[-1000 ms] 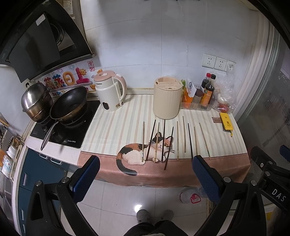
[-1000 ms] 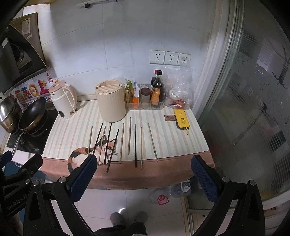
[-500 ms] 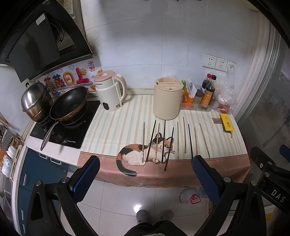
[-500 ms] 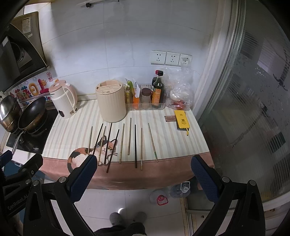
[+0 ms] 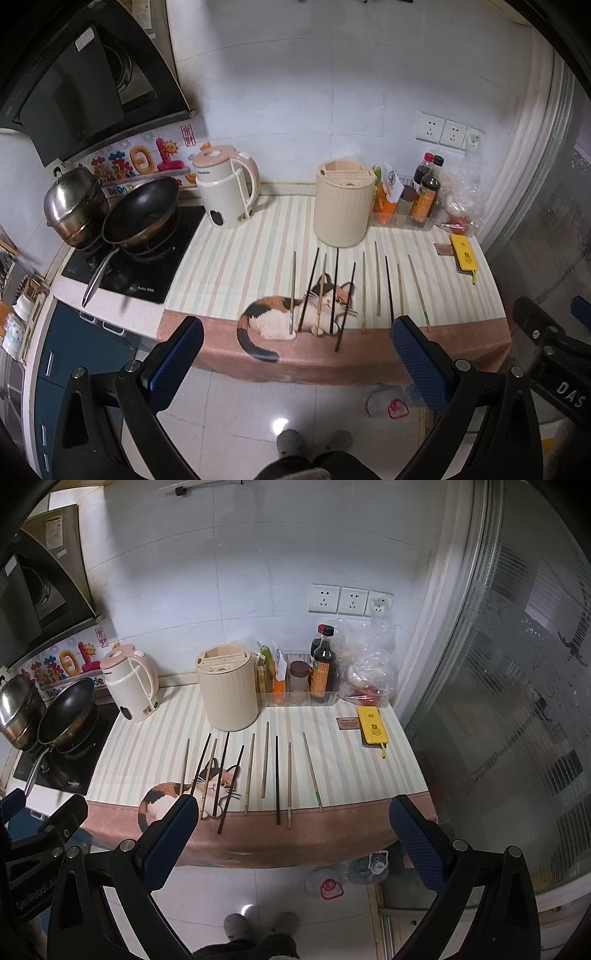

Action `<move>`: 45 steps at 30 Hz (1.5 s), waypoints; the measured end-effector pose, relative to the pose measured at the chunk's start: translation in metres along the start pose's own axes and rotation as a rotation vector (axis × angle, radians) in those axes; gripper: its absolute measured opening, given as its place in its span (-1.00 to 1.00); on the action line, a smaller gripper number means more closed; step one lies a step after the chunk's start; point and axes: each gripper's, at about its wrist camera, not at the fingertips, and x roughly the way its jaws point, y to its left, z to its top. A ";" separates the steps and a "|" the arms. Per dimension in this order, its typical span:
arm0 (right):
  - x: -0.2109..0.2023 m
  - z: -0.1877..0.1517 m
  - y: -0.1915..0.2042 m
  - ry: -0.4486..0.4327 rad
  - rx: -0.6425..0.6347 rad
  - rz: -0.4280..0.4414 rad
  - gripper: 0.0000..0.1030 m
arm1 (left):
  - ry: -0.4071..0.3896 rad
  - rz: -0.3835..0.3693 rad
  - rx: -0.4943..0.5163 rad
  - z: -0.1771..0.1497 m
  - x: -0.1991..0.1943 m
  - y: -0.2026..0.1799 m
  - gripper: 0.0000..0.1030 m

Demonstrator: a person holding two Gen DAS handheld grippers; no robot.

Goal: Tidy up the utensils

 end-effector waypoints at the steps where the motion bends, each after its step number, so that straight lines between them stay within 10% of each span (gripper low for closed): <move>1: 0.003 0.002 -0.001 -0.005 0.009 0.003 1.00 | -0.015 0.004 0.002 0.002 0.003 0.000 1.00; 8: 0.069 0.012 -0.019 0.018 0.082 0.017 1.00 | -0.060 0.103 -0.010 0.017 0.063 0.001 1.00; 21: 0.257 0.009 0.005 0.248 0.026 -0.017 0.88 | 0.150 0.204 0.018 0.010 0.234 0.013 1.00; 26: 0.321 0.007 0.029 0.357 0.013 0.028 0.21 | 0.239 0.155 -0.006 0.012 0.294 0.024 1.00; 33: 0.398 0.013 0.048 0.493 0.097 0.109 -0.09 | 0.384 0.063 0.001 0.023 0.378 0.027 0.96; 45: 0.478 0.016 0.094 0.646 0.103 0.117 -0.10 | 0.544 -0.041 0.062 0.011 0.450 0.031 -0.39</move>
